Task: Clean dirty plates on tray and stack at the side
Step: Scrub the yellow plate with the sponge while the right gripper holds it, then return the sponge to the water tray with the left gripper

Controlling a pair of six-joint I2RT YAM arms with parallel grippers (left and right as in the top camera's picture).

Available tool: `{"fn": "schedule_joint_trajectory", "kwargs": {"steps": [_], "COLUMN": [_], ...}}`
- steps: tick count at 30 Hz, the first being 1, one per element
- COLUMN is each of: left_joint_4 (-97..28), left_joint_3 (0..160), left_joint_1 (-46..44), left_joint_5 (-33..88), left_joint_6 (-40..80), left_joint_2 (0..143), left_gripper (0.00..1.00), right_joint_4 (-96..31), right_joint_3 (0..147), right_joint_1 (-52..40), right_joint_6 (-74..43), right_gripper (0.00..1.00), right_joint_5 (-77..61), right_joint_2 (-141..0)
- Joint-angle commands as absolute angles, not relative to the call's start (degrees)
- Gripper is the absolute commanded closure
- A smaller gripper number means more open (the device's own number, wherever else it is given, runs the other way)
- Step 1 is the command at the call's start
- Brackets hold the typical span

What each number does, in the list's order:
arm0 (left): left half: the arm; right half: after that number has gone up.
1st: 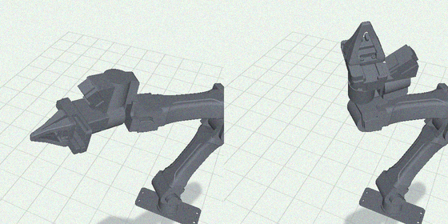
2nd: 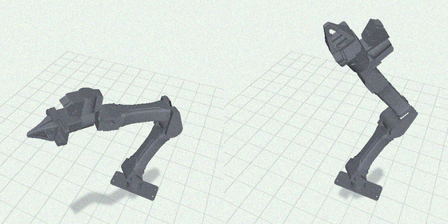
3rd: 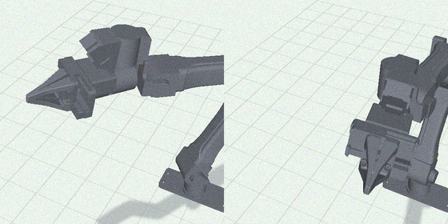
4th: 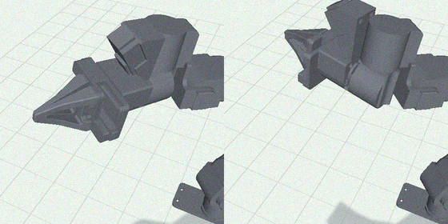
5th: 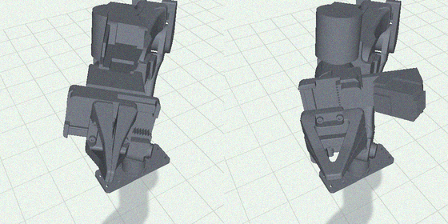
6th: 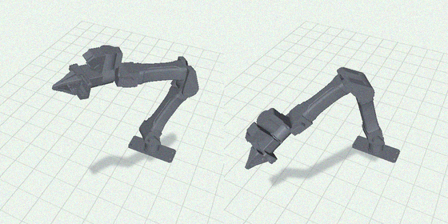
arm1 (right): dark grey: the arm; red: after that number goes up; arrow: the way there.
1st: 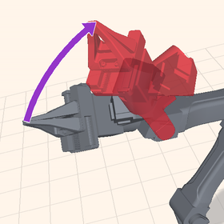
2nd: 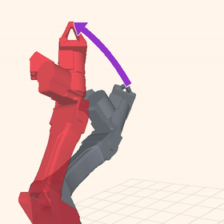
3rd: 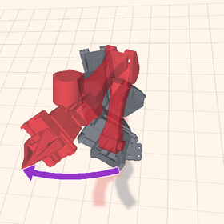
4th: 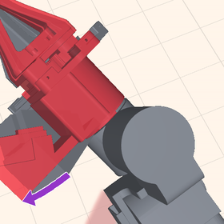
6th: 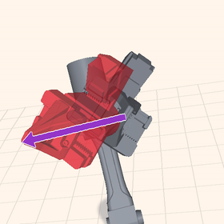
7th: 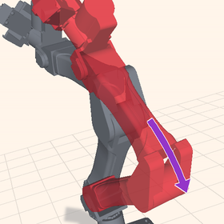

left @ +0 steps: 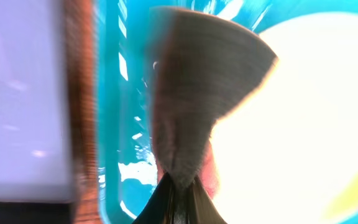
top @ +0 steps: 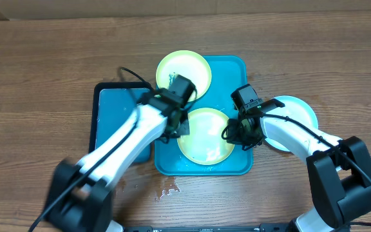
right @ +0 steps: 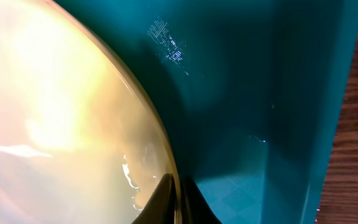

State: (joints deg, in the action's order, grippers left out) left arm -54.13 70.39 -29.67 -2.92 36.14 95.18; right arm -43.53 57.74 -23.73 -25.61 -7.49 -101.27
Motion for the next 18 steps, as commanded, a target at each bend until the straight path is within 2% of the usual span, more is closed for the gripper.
{"fn": "schedule_joint_trajectory", "kwargs": {"steps": [1, 5, 10, 14, 18], "left_joint_4": [-55.5, -60.2, -64.6, -60.4, -53.2], "left_joint_3": [70.4, 70.4, 68.4, 62.9, 58.1], "left_joint_1": [-27.3, -23.9, -17.4, -11.5, -7.9], "left_joint_5": [-7.7, -14.7, -23.1, -19.2, -8.0], "left_joint_6": [37.3, 35.7, 35.8, 34.9, 28.4], "left_joint_2": [83.7, 78.0, 78.5, 80.9, 85.0], "left_gripper": [0.96, 0.96, 0.96, 0.96, 0.96], "right_joint_4": [-45.1, -45.1, -45.0, -44.8, -44.1], "right_joint_3": [55.1, 55.1, 55.1, 55.1, 55.1], "right_joint_1": [-23.2, -23.2, -23.2, -23.2, -23.2], "right_joint_6": [-25.0, -25.0, -25.0, -25.0, -25.1], "right_gripper": [0.96, 0.96, 0.96, 0.96, 0.96], "right_joint_5": [-1.1, -1.1, -1.1, -1.1, -1.2], "right_joint_2": [-103.8, -103.8, -103.8, -103.8, -103.8]}}
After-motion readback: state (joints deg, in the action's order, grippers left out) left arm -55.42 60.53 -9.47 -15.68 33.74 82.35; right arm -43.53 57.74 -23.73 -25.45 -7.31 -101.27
